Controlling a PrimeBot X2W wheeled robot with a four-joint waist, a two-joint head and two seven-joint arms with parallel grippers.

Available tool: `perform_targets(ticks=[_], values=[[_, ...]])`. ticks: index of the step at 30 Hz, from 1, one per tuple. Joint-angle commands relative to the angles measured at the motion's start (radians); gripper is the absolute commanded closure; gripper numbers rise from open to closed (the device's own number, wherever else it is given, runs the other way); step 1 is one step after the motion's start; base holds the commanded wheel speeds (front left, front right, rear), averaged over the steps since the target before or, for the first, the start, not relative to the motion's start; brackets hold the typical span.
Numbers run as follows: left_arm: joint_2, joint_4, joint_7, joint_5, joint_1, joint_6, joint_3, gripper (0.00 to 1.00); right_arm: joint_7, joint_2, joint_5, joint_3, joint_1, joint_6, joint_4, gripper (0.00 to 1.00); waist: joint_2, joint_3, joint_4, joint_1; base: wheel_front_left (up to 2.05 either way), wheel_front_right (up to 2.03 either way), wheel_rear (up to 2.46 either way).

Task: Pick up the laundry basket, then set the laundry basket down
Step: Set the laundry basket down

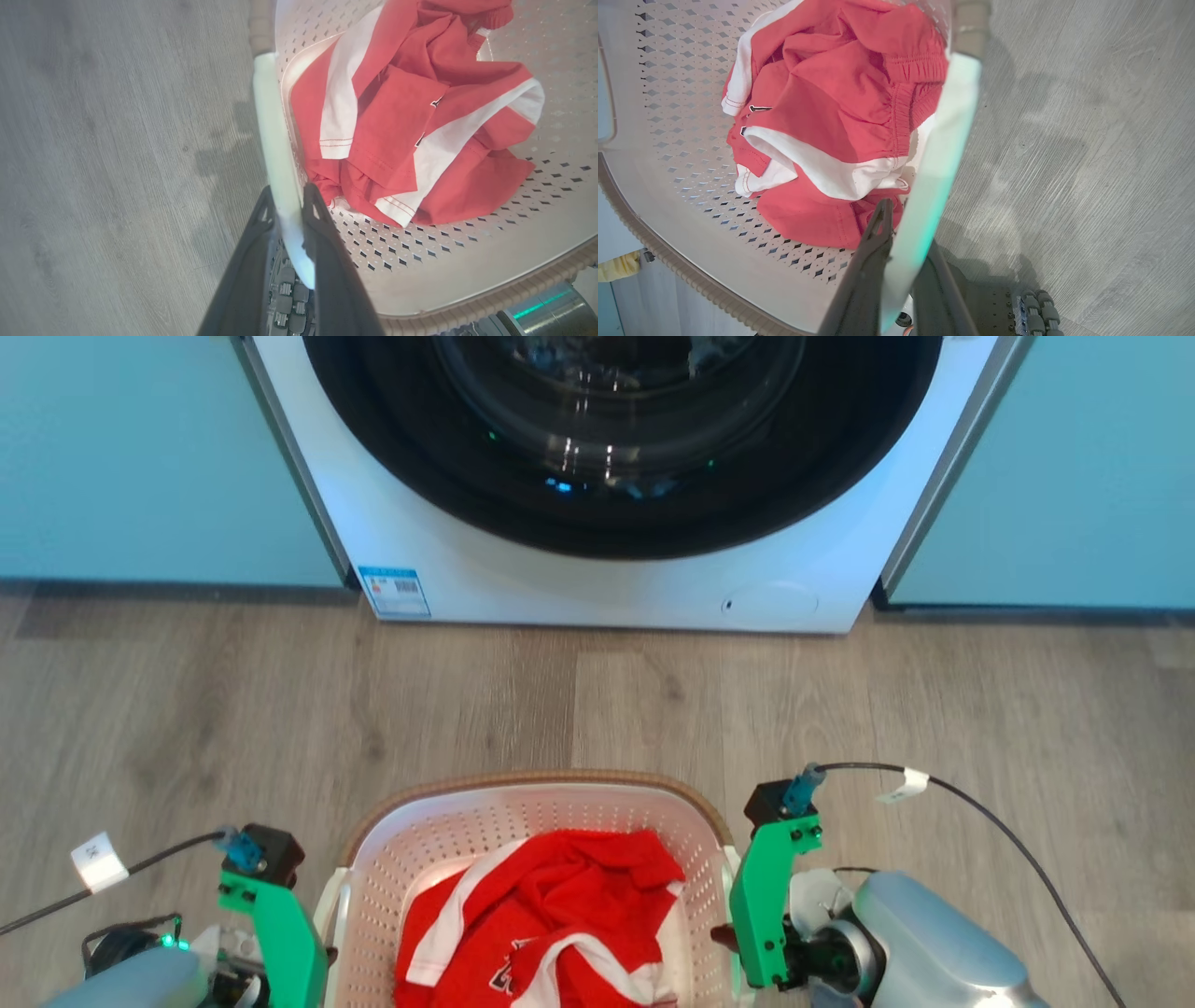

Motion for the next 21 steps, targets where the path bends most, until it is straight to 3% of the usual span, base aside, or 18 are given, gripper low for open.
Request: perform_targets(ticks=[1, 9, 21], values=[[-0.001, -0.045, -0.011, 0.012, -0.049, -0.017, 0.024, 1.00, -0.011, 0.025, -0.010, 0.005, -0.053, 0.007, -0.059, 1.00, -0.0001, 0.035, 0.000, 0.0000, 0.00, 0.00, 0.00], [-0.075, 0.036, -0.055, 0.045, -0.115, -0.050, 0.039, 1.00, -0.063, 0.025, -0.090, -0.032, -0.107, 0.007, -0.050, 1.00, -0.0001, 0.199, 0.005, 0.0000, 0.00, 0.00, 0.00], [-0.281, 0.346, -0.173, 0.110, -0.252, -0.139, 0.053, 1.00, -0.197, 0.046, -0.206, -0.075, -0.204, 0.007, 0.043, 1.00, -0.0001, 0.445, 0.009, 0.0000, 0.00, 0.00, 0.00]])
